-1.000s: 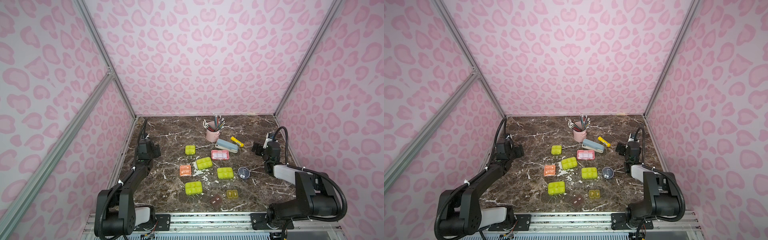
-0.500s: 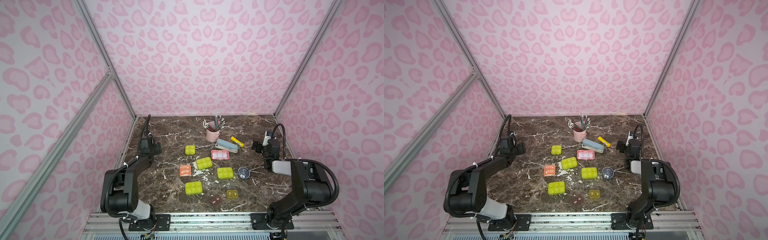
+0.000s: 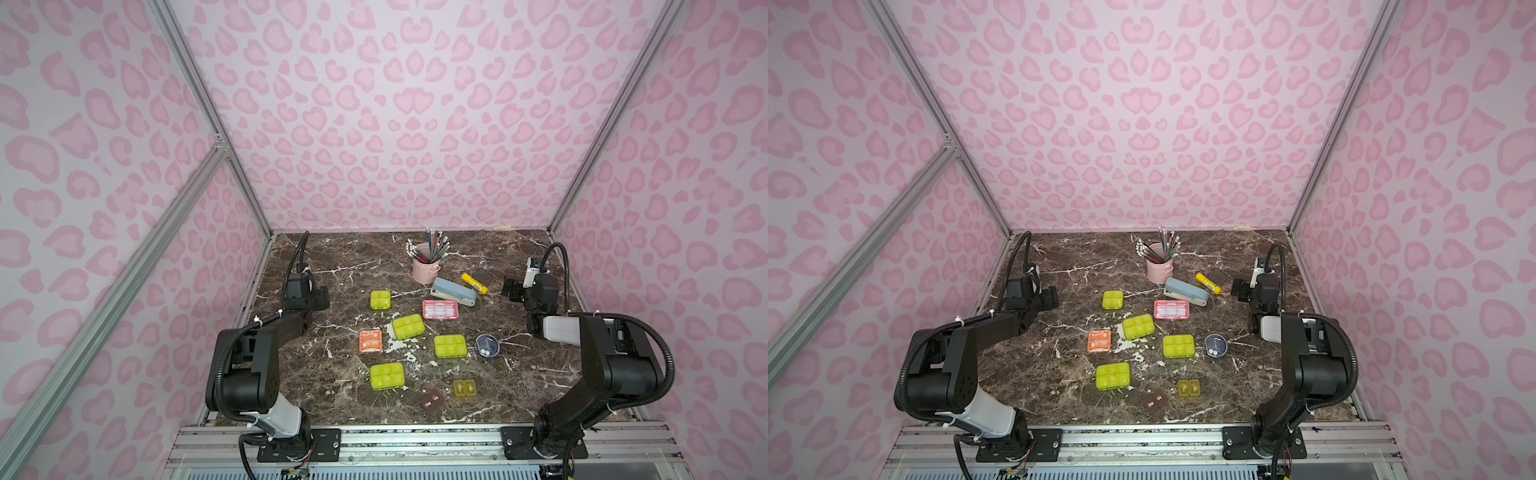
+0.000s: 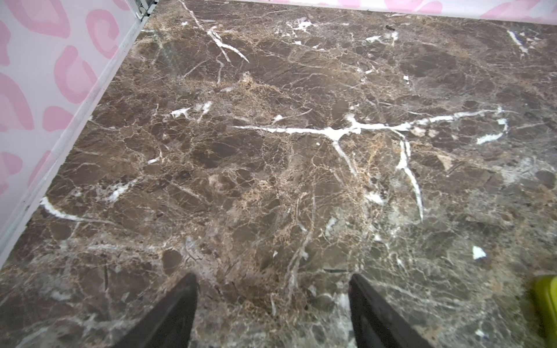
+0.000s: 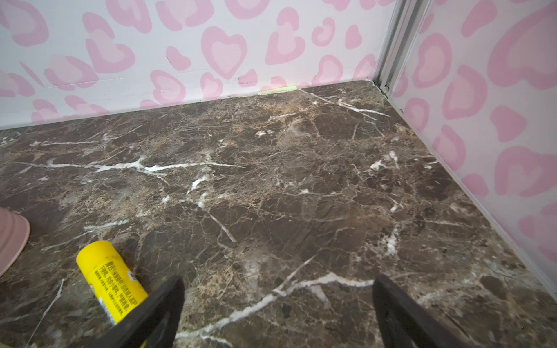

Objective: Close pillboxes
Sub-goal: Reset both arms

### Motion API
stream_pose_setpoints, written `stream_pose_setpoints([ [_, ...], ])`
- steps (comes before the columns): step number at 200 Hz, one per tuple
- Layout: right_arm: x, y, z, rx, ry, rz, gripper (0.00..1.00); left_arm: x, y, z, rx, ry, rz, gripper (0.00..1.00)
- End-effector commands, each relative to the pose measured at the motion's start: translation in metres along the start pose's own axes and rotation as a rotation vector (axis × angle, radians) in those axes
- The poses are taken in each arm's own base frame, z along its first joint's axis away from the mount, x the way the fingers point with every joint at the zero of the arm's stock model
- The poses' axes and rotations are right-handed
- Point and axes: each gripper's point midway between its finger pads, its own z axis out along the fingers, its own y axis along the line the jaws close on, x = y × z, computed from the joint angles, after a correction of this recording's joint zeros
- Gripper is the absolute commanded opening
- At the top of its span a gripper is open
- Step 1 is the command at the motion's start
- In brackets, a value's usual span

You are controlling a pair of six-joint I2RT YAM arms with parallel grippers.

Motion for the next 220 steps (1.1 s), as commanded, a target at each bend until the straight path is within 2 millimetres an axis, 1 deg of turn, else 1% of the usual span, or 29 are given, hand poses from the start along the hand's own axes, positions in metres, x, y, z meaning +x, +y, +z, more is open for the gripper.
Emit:
stream_pose_setpoints([
  [1, 0.002, 0.000, 0.002, 0.002, 0.008, -0.002, 0.98, -0.013, -0.003, -0.001, 0.016, -0.064, 0.012, 0.80],
  [98, 0.003, 0.003, 0.003, -0.015, 0.015, -0.010, 0.98, -0.013, -0.004, -0.012, 0.021, -0.128, 0.015, 0.80],
  [167, 0.004, 0.006, 0.002, -0.033, 0.013, -0.020, 0.98, -0.012, -0.003, -0.023, 0.022, -0.203, 0.010, 0.80],
  [208, 0.004, 0.011, 0.003, -0.056, 0.016, -0.034, 0.98, -0.009, -0.009, -0.029, 0.044, -0.255, 0.033, 0.80],
  [220, 0.004, 0.013, 0.002, -0.063, 0.013, -0.041, 0.98, -0.005, -0.010, -0.029, 0.047, -0.266, 0.037, 0.80],
])
